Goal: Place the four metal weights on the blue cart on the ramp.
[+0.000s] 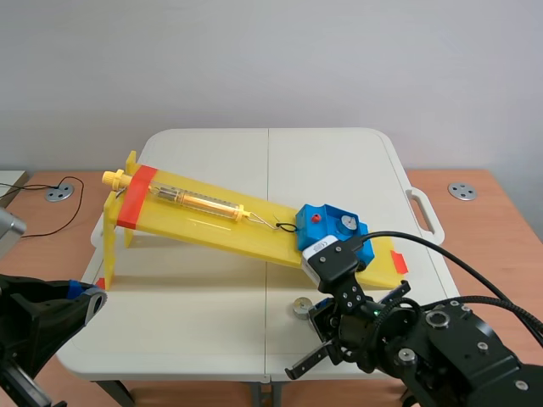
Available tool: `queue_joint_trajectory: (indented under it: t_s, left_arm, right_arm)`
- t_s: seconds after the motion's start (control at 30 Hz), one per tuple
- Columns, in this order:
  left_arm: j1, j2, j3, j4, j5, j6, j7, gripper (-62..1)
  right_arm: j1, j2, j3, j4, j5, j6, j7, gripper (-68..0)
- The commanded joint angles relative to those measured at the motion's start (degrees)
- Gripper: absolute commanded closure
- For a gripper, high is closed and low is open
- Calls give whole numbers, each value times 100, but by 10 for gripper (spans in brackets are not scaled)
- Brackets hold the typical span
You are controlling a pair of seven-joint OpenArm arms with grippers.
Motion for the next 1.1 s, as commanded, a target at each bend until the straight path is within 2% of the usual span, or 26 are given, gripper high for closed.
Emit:
queue_joint_trajectory:
  t_s: [0.0, 0.17, 0.47, 0.67, 0.87, 0.93, 1.07]
  left_arm:
    - [-127, 122, -74, 404, -420, -103, -590, -36]
    - [-127, 122, -74, 404, -420, -103, -590, -36]
    - [-127, 122, -74, 404, -420, -103, -590, -36]
    - [-127, 122, -74, 404, -420, -103, -588, -36]
    - [-127, 122, -74, 404, -420, -103, -588, -36]
    - [-127, 122, -76, 404, -420, -103, -588, -36]
    - [-127, 122, -76, 404, -420, -103, -588, -36]
  right_arm:
    - [337, 2, -33, 22, 42, -216, 221, -7]
    - [212, 120, -17, 426, 107, -210, 107, -7]
    - [-621, 605, 133, 2114, 192, -212, -195, -6]
    - [-1141, 857, 732, 2970, 1161, -157, -479, -6]
    - [-1392, 890, 1692, 3661, 2516, 391, -835, -6]
    - [-1379, 883, 1991, 3803, 2922, 444, -876, -6]
    - [-1167, 721, 2433, 3842, 3182, 544, -872, -6]
